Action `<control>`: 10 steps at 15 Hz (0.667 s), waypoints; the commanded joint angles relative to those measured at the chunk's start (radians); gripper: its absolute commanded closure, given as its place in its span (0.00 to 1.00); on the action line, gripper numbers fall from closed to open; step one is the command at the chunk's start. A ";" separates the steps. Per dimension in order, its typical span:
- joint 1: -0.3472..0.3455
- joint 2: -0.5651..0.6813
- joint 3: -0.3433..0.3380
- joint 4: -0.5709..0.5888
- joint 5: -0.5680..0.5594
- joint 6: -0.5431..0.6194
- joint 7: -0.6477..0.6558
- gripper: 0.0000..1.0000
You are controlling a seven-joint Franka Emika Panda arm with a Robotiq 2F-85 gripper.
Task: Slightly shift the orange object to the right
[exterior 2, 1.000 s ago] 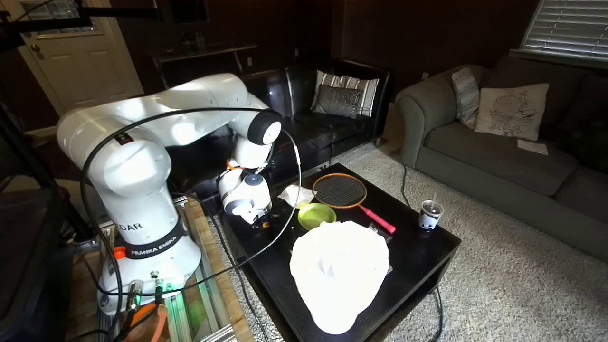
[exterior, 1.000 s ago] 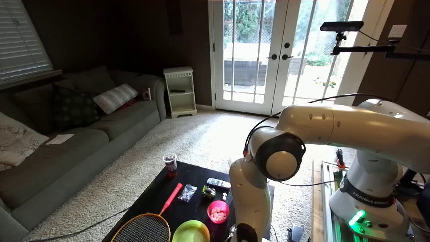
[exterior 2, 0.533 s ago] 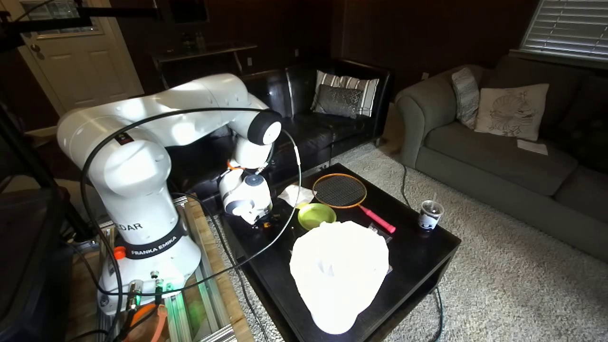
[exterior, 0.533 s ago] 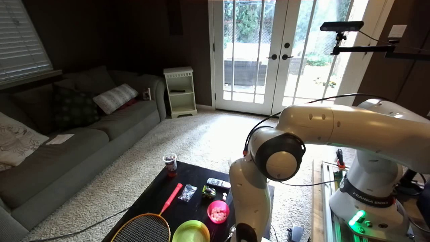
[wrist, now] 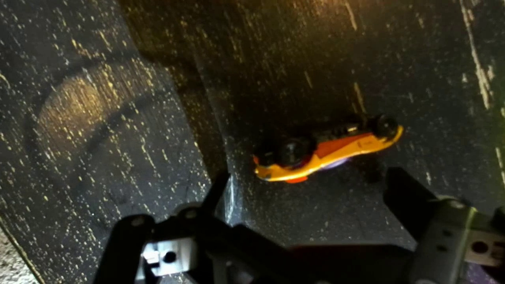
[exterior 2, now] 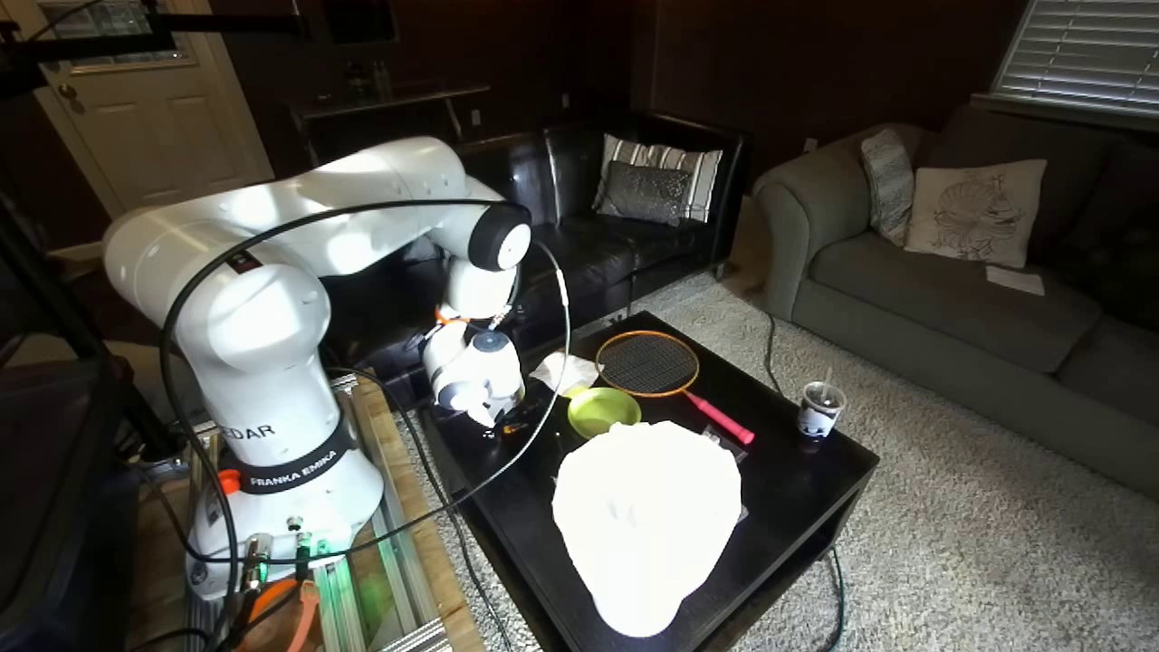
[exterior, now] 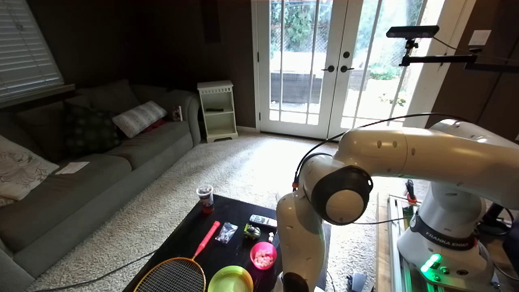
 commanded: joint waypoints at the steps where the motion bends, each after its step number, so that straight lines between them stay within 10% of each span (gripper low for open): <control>1: 0.057 0.000 -0.033 0.049 0.036 -0.053 -0.065 0.00; 10: 0.136 -0.014 -0.098 0.086 0.073 -0.107 -0.138 0.00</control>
